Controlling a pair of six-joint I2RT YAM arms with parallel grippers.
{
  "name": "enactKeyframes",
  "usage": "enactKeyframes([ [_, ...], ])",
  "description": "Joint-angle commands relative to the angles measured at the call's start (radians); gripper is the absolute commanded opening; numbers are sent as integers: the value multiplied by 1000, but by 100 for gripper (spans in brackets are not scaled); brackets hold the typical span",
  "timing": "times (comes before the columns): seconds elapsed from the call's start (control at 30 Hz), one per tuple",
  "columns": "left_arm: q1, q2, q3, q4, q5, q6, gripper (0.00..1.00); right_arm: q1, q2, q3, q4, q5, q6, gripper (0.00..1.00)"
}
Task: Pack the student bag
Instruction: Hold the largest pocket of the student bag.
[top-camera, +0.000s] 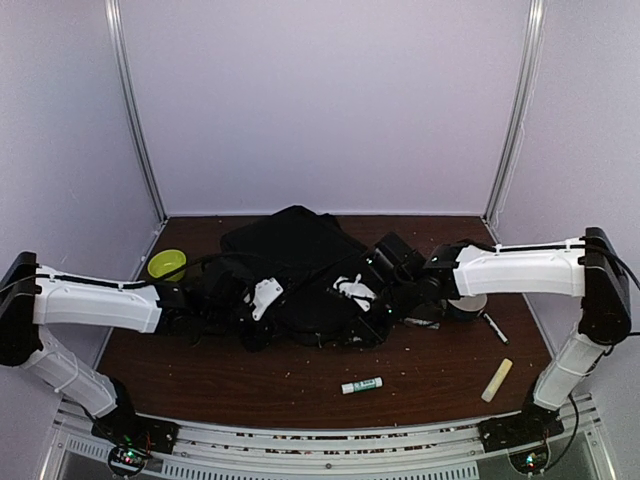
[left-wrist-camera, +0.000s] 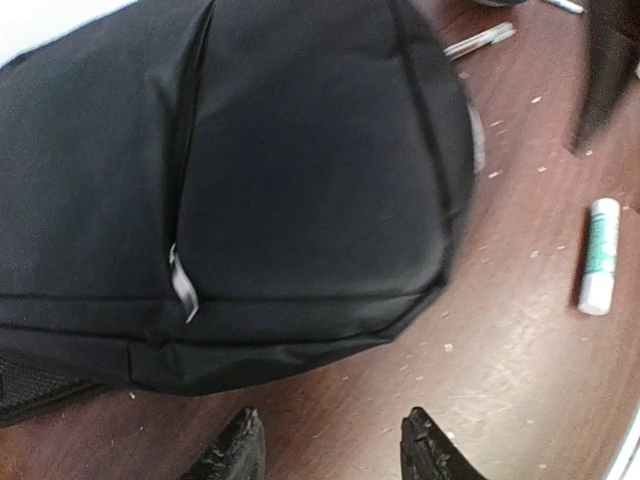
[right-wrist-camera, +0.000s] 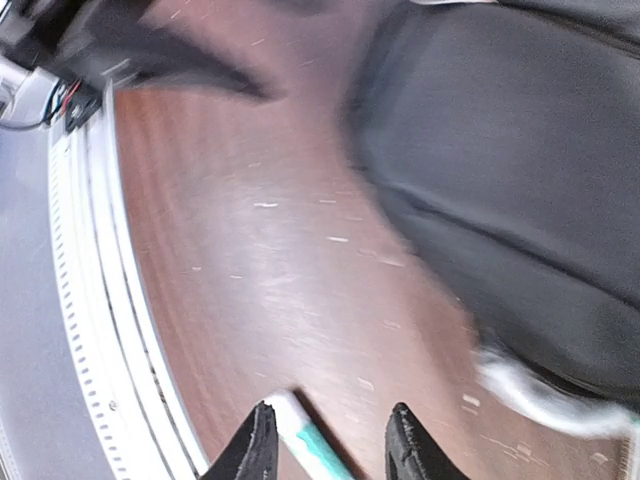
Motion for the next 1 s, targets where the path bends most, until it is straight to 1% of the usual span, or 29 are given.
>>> enactKeyframes([
  [0.0,57,26,-43,139,3,-51,49,73,58,45,86,53,35,37],
  [0.1,76,31,-81,206,2,-101,49,109,116,84,84,100,62,38],
  [0.2,86,53,-106,273,6,-126,49,116,179,118,79,112,119,38],
  [0.27,89,77,-106,307,16,-136,49,122,201,124,89,145,140,45],
  [0.43,91,133,-93,359,44,-163,48,125,248,156,83,221,179,51],
  [0.5,91,152,-99,394,56,-176,47,125,265,165,85,265,196,51],
  [0.67,91,193,-96,442,99,-197,45,124,291,156,129,299,224,49],
  [0.83,91,193,-97,443,103,-194,44,123,333,186,140,345,260,42],
  [0.97,90,195,-102,456,110,-192,43,118,337,166,212,398,304,36],
])
